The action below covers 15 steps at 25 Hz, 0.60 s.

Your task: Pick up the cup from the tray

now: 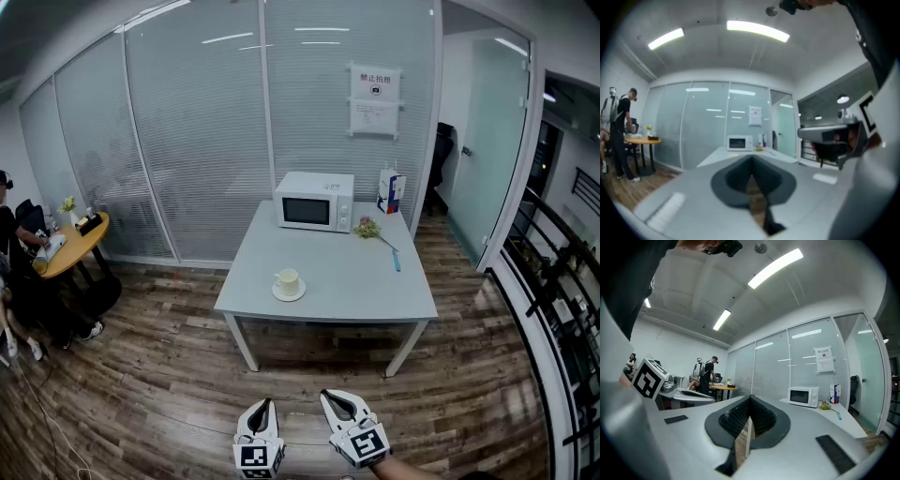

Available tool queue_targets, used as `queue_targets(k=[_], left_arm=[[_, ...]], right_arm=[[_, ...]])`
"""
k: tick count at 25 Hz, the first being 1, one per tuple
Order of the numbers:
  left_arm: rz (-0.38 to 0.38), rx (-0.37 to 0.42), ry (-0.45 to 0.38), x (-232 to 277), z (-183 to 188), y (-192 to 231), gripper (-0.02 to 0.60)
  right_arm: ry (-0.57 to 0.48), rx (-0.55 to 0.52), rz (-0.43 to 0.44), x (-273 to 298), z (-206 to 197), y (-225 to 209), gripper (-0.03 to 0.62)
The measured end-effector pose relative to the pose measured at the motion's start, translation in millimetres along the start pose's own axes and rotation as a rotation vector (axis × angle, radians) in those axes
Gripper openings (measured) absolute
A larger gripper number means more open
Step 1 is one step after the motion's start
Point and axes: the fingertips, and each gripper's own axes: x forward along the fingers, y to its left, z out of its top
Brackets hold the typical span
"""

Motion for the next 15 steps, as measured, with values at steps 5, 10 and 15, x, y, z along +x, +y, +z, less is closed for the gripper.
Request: queue_targets(k=[5, 10, 15], left_arm=[[0.01, -0.002, -0.001, -5.0, 0.9, 0.6, 0.003], [-0.003, -0.009, -0.003, -9.1, -2.0, 3.5, 0.003], [-0.018, -0.003, -0.008, -11.7, -2.8, 11.9, 0.003]], right_arm=[[-0.015, -0.008, -0.016, -1.1, 23.4, -0.1, -0.011], [-0.008, -0.002, -0.015, 2.2, 21.3, 7.2, -0.011], [-0.079, 0.057, 0.013, 9.2, 25.5, 17.6, -0.011]])
